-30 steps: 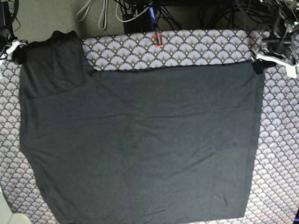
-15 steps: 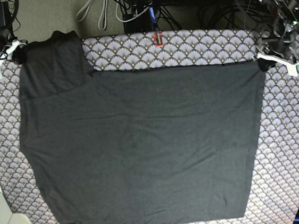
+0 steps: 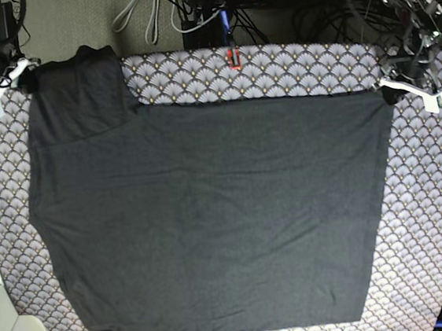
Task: Fold the T-shirt properly
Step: 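Lift both shoulder corners and pull them toward the hem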
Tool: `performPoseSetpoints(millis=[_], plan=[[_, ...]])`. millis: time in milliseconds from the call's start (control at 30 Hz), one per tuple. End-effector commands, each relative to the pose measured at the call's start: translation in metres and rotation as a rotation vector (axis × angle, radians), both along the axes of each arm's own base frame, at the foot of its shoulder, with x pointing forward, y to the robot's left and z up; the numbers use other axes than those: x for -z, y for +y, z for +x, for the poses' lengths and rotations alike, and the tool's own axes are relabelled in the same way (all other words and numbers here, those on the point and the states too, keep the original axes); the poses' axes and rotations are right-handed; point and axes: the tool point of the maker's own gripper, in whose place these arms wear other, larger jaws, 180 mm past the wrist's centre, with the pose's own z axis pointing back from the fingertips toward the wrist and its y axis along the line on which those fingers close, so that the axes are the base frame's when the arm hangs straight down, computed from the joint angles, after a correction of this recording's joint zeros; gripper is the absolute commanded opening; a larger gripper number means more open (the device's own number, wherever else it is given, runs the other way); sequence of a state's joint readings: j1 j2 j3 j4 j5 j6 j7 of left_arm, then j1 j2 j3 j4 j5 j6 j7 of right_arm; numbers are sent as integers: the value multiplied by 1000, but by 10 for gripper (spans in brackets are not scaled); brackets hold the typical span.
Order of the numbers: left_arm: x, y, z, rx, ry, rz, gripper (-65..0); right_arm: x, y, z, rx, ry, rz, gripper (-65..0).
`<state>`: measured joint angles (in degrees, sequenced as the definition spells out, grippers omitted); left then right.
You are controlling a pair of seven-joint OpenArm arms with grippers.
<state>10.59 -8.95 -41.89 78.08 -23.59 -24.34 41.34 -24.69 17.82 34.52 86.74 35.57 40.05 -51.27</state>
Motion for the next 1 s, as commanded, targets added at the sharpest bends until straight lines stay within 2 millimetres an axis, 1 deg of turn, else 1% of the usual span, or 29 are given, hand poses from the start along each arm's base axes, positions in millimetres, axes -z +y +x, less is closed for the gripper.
performPoseSetpoints(millis=[0, 67, 133, 200, 233, 333, 433, 567, 733, 833, 933, 967], plan=[[13, 4, -18, 25, 113, 22, -644, -6, -10, -7, -15, 18, -49, -650], [12, 8, -19, 25, 114, 31, -644, -23, -14, -1, -20, -37, -85, -650], [13, 9, -23, 26, 123, 34, -644, -35, -14, 4, -22, -83, -106, -650], [6, 10, -20, 34, 106, 51, -644, -48, -16, 6, -24, -115, -134, -650], [3, 9, -22, 40, 102, 62, -644, -51, -16, 8, -29, -121, -141, -650], [-11, 7, -22, 61, 75, 98, -644, -54, -19, 8, -25, -129, -151, -650], [-21, 7, -24, 70, 62, 125, -644, -55, -19, 9, -24, -131, -155, -650], [-23, 9, -32, 75, 72, 140, -644, -56, -20, 9, -22, -136, -154, -650], [-32, 11, -37, 90, 68, 174, -644, -63, -34, 6, 18, -145, -181, -650], [-38, 11, -36, 98, 55, 188, -644, -67, -41, 5, 37, -150, -193, -650], [-42, 11, -40, 104, 54, 205, -644, -64, -43, -4, 39, -131, -196, -650], [-44, 15, -44, 95, 58, 213, -644, -63, -42, -6, 35, -127, -195, -650]])
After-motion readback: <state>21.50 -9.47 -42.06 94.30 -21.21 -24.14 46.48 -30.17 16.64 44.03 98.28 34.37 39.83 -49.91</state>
